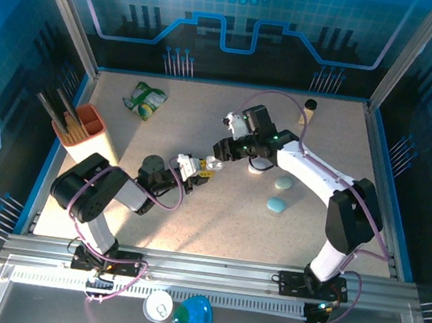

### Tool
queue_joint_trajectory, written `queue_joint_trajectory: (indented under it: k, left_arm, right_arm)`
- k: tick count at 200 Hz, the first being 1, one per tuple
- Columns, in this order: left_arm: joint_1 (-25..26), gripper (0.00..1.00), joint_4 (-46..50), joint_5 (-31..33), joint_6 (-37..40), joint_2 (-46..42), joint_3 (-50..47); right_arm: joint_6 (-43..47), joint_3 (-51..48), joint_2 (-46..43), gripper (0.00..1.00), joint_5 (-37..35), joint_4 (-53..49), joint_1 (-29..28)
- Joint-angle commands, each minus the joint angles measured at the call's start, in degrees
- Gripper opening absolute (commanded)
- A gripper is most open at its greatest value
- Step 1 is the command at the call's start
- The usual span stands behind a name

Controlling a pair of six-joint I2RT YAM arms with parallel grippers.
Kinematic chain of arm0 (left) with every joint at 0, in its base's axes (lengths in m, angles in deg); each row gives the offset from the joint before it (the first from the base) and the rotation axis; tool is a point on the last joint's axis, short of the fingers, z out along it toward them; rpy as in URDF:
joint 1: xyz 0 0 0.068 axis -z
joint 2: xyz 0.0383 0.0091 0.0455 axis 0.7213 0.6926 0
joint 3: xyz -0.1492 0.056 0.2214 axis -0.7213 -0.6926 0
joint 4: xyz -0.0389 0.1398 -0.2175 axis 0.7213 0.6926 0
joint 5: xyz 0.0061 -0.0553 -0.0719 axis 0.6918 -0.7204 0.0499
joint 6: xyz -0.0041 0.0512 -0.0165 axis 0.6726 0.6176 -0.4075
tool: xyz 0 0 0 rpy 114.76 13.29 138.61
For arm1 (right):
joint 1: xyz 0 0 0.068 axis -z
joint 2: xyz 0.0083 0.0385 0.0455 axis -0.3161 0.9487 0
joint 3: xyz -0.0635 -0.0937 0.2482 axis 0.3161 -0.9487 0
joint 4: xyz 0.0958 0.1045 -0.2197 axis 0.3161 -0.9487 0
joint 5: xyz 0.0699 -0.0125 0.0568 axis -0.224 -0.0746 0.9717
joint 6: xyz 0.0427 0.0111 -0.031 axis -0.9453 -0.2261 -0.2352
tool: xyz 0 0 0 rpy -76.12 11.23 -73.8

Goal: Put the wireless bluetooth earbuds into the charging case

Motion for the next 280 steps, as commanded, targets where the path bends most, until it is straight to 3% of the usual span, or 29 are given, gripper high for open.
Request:
queue_joint_trajectory:
  k: [1,97,122,153,167,178,219,280]
  left_arm:
    - [-0.27,0.0,-2.59,0.81,0.64,-0.33,-0.28]
    - [-0.29,0.0,-2.6,1.99,-5.15,-0.25,0.91]
    - [-0.28,0.0,-2.53,0.93,-6.19,-1.15,0.61]
    - [-0.27,0.0,-2.51,-5.11,-8.75,-3.06,0.18]
    - [-0.19,0.0,-2.55,-7.98,-9.85,-3.79,-0.19]
    - [-0.08,0.0,-2.55,-9.37,-9.21,-4.35,-0.7]
    - [0.5,0.0,-2.21,-11.12,-8.68,-6.88,-2.08]
    - [1.22,0.0,-0.4,-11.67,-8.36,-8.92,-1.86]
  right_arm:
    - [2.75,2.05,0.85,0.44,1.81,-7.01,-1.05]
    - [9.49,-7.32,-9.71,0.44,4.09,-2.27,-1.07]
    - [14.13,-8.79,-13.37,0.51,3.26,-1.65,-0.81]
    - [29.91,-13.96,-19.92,0.68,8.09,0.09,-0.9]
    - [43.2,-18.06,-23.34,0.71,10.49,1.16,-0.95]
    - [47.97,-19.54,-24.96,0.73,9.69,2.17,-1.06]
    - [55.69,-14.99,-23.36,0.69,13.52,-4.95,-1.5]
    - [54.58,-11.71,-16.96,0.58,12.37,-4.35,-3.75]
